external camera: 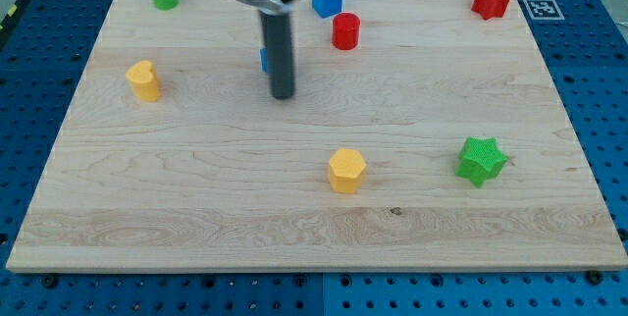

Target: Slide the green star to the center right

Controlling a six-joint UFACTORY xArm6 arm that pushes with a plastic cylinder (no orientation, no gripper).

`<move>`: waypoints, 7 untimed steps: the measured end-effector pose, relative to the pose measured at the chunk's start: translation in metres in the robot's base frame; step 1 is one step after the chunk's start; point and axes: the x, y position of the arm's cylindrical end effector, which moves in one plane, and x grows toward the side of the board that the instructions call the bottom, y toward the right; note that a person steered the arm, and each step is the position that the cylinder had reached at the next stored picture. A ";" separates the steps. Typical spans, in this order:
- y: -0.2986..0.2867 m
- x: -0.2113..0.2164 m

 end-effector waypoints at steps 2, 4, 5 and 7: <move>0.115 0.049; 0.168 0.131; 0.205 0.127; 0.199 0.122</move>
